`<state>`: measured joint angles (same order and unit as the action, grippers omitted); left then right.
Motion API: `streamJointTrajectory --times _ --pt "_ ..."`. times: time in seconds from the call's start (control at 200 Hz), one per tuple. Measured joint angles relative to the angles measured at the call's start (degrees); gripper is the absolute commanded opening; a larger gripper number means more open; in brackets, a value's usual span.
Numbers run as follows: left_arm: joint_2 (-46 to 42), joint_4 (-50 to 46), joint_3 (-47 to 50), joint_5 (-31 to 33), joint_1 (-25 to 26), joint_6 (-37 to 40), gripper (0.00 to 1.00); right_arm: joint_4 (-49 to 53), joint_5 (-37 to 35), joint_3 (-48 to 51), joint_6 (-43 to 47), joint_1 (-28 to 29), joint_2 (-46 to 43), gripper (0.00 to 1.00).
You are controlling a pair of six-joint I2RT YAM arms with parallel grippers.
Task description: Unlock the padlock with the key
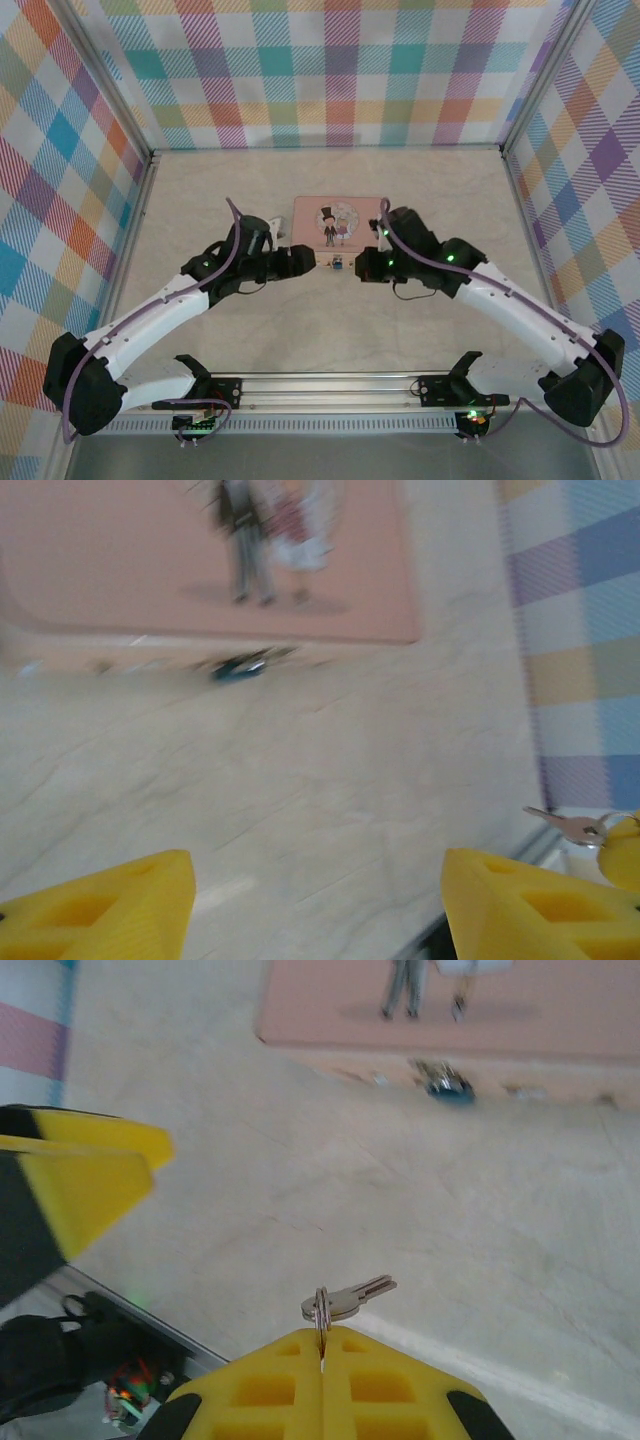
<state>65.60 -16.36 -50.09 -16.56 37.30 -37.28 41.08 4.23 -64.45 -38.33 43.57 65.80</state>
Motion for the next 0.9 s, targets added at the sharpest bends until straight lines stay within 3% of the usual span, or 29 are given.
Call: streamJointTrajectory --times 0.11,0.435,0.66,0.9 --pt "0.00 4.09 -3.08 -3.45 -0.50 1.36 0.74 1.75 3.17 -5.20 3.10 -3.17 0.04 0.00" --pt "1.66 19.93 -7.87 -17.42 -3.39 3.50 0.80 5.38 18.51 -16.81 9.05 -10.36 3.87 0.00" --pt "3.91 27.67 -7.93 -25.68 -3.39 3.98 0.74 5.27 29.05 -18.03 8.81 -12.17 4.87 0.01" --pt "5.51 30.14 -9.66 -30.86 -3.34 4.35 0.63 2.80 35.54 -18.08 6.58 -13.18 4.87 0.01"
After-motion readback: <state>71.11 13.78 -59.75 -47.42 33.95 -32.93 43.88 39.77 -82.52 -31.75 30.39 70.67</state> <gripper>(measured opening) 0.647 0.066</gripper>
